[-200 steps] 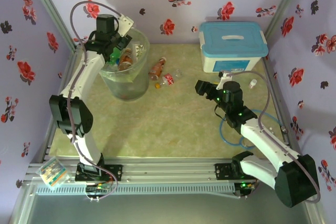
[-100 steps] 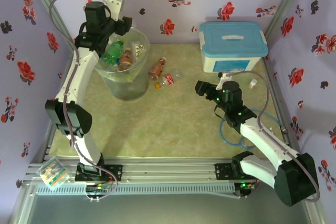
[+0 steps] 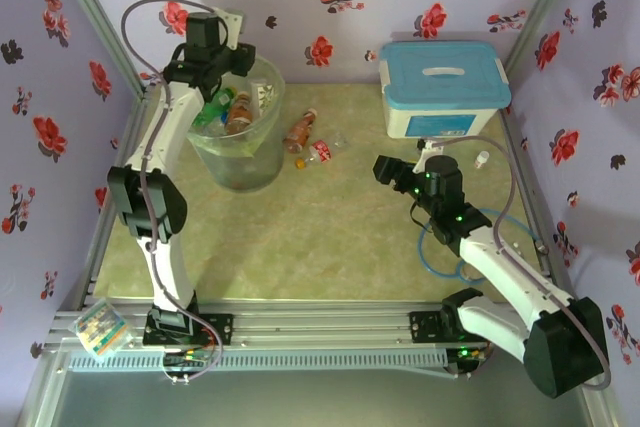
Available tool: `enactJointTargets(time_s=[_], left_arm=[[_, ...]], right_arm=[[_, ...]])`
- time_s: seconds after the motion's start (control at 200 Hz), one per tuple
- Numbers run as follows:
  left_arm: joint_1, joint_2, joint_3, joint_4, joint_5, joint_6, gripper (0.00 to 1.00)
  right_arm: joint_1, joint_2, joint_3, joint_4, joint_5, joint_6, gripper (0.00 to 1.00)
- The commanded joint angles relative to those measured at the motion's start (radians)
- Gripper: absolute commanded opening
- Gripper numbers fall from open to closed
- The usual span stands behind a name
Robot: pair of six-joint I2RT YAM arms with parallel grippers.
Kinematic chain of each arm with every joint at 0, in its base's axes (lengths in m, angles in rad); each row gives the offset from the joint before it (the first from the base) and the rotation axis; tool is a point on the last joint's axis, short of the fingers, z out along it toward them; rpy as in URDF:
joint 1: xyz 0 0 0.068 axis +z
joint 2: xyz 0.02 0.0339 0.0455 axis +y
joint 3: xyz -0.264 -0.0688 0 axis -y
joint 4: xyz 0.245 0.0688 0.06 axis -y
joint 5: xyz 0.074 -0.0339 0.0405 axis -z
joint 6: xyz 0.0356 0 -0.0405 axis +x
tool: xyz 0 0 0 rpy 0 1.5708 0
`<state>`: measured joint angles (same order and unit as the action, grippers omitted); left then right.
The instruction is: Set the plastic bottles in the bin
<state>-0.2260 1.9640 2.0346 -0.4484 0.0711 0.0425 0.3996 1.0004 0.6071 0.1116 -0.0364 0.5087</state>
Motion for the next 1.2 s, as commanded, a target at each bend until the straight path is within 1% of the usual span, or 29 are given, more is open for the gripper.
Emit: enactJointTargets(time_s=[0.0,0.085,0.225,0.33,0.535,0.615,0.73,0.845,0.935,0.955,0.995,1.01,1.05,1.135,1.195], left_arm=[[-0.004,-0.107,-0.11,-0.01,-0.039,0.048,0.36],[0.006,-0.131,-0.162,0.007,-0.046,0.048,0.36],[0.012,-0.123,-0.141,-0.009,-0.044,0.04,0.35],[0.012,-0.147,-0.124,0.021,-0.018,0.02,0.42],[0.007,-0.205,-0.085,0.023,0.0,-0.014,0.54],[-0.004,-0.235,-0.079,-0.009,0.0,0.001,0.58],[-0.035,-0.266,-0.049,-0.111,-0.009,0.031,0.64],[-0.106,-0.311,-0.04,-0.214,-0.087,0.071,0.71],[-0.2,-0.343,-0.025,-0.292,-0.206,0.103,0.74],[-0.225,-0.346,-0.019,-0.312,-0.236,0.111,0.74],[-0.276,-0.351,-0.004,-0.348,-0.295,0.126,0.76],[-0.294,-0.35,0.001,-0.361,-0.314,0.131,0.76],[-0.339,-0.35,0.011,-0.387,-0.355,0.137,0.77],[-0.411,-0.334,0.036,-0.453,-0.384,0.117,0.79],[-0.461,-0.314,0.037,-0.464,-0.399,0.115,0.81]], right_arm=[[-0.007,-0.005,0.012,0.007,0.017,-0.001,0.87],[-0.007,0.011,0.012,0.024,0.007,0.006,0.87],[-0.007,0.028,0.02,0.037,-0.014,0.017,0.87],[-0.007,0.014,0.017,0.026,-0.008,0.019,0.86],[-0.007,-0.006,0.014,0.004,0.015,0.017,0.87],[-0.007,-0.003,0.02,-0.007,0.021,0.018,0.87],[-0.01,0.01,0.039,-0.041,0.031,0.014,0.87],[-0.026,0.018,0.063,-0.077,0.028,0.022,0.88],[-0.047,0.021,0.067,-0.079,0.013,0.043,0.89],[-0.054,0.02,0.068,-0.079,0.009,0.05,0.93],[-0.069,0.017,0.063,-0.074,0.004,0.067,0.95],[-0.075,0.017,0.061,-0.072,0.0,0.073,0.98],[-0.091,0.011,0.054,-0.063,-0.008,0.09,0.99],[-0.138,0.003,0.042,-0.041,-0.056,0.122,0.99],[-0.17,-0.002,0.039,-0.04,-0.103,0.134,0.99]])
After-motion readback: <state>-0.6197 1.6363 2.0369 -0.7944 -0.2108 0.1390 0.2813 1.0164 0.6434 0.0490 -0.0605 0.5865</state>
